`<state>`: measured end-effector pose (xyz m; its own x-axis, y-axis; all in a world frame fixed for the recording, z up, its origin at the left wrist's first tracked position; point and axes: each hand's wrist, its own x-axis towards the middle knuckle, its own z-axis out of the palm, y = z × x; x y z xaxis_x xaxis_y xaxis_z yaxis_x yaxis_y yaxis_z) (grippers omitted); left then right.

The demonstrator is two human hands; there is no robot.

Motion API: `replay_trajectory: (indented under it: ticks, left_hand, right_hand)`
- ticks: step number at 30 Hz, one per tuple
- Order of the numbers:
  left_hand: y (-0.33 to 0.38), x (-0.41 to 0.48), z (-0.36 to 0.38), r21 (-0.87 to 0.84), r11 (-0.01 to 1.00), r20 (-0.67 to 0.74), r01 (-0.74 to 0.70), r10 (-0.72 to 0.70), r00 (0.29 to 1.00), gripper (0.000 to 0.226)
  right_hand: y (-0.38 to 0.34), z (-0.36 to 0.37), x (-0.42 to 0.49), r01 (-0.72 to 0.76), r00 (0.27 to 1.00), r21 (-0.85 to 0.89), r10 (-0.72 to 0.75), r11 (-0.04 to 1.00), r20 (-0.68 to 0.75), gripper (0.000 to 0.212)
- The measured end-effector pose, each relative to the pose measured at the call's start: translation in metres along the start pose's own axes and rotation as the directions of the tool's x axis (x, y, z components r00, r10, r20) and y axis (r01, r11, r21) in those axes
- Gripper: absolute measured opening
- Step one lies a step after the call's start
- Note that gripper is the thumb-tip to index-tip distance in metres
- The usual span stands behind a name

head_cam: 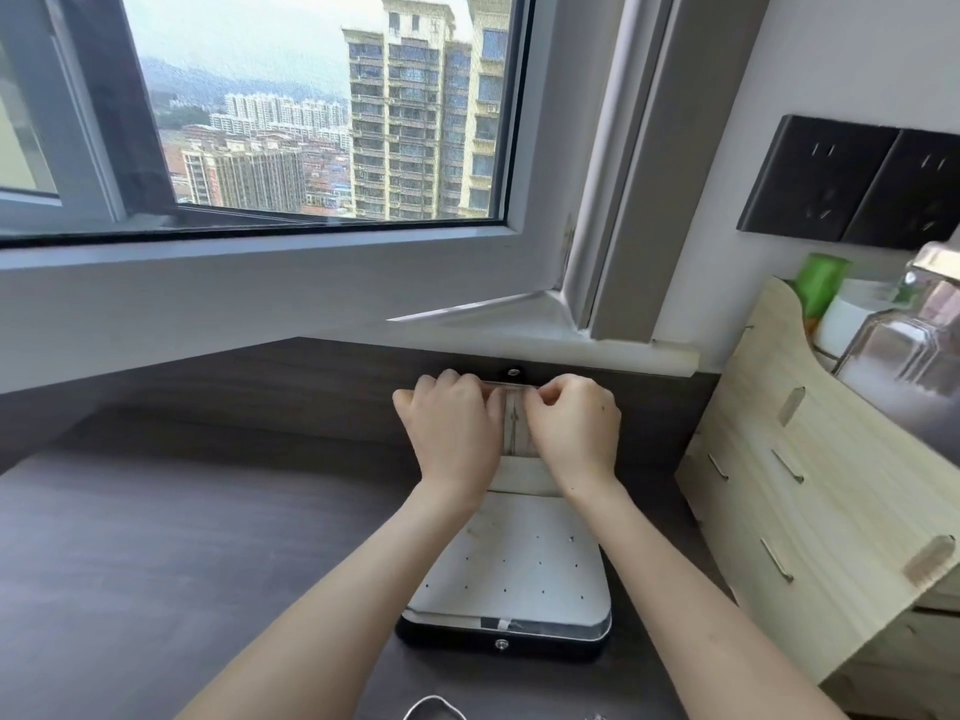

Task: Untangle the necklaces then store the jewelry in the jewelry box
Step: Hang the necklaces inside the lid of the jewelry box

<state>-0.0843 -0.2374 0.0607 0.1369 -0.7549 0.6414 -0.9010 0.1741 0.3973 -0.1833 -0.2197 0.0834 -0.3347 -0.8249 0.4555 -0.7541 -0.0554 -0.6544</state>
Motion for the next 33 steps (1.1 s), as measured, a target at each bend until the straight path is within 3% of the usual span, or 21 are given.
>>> replay_trajectory:
  ticks: [6, 12, 18, 25, 29, 33]
  left_hand:
    - [0.009, 0.003, -0.002, 0.085, 0.996, 0.005, -0.01, 0.01, 1.0, 0.031]
    - [-0.004, -0.003, -0.005, 0.183, 0.977, 0.137, -0.105, 0.08, 0.987, 0.033]
    - [-0.011, -0.014, -0.011, 0.076, 0.974, 0.224, -0.212, 0.191, 0.956, 0.019]
    - [-0.021, -0.013, -0.043, -0.034, 0.985, 0.243, -0.168, 0.172, 0.955, 0.02]
    - [-0.048, -0.021, -0.086, -0.075, 0.993, 0.293, -0.089, 0.107, 0.95, 0.018]
    - [-0.082, -0.041, -0.137, -0.078, 0.997, 0.392, 0.018, 0.014, 0.92, 0.015]
  right_hand:
    - [-0.003, 0.003, -0.001, 0.011, 1.0, -0.109, -0.012, 0.994, -0.004, 0.018]
    - [0.001, -0.002, -0.009, 0.059, 0.986, -0.189, -0.029, 0.98, 0.162, 0.029]
    - [-0.006, -0.017, -0.014, 0.148, 0.981, -0.235, -0.112, 0.961, 0.157, 0.019]
    - [-0.02, -0.036, -0.034, 0.202, 0.969, -0.131, -0.179, 0.971, 0.169, 0.017]
    - [-0.04, -0.047, -0.08, 0.236, 0.877, -0.003, -0.212, 0.972, 0.432, 0.013]
    - [-0.057, -0.051, -0.147, 0.314, 0.649, 0.09, -0.282, 0.945, 0.706, 0.016]
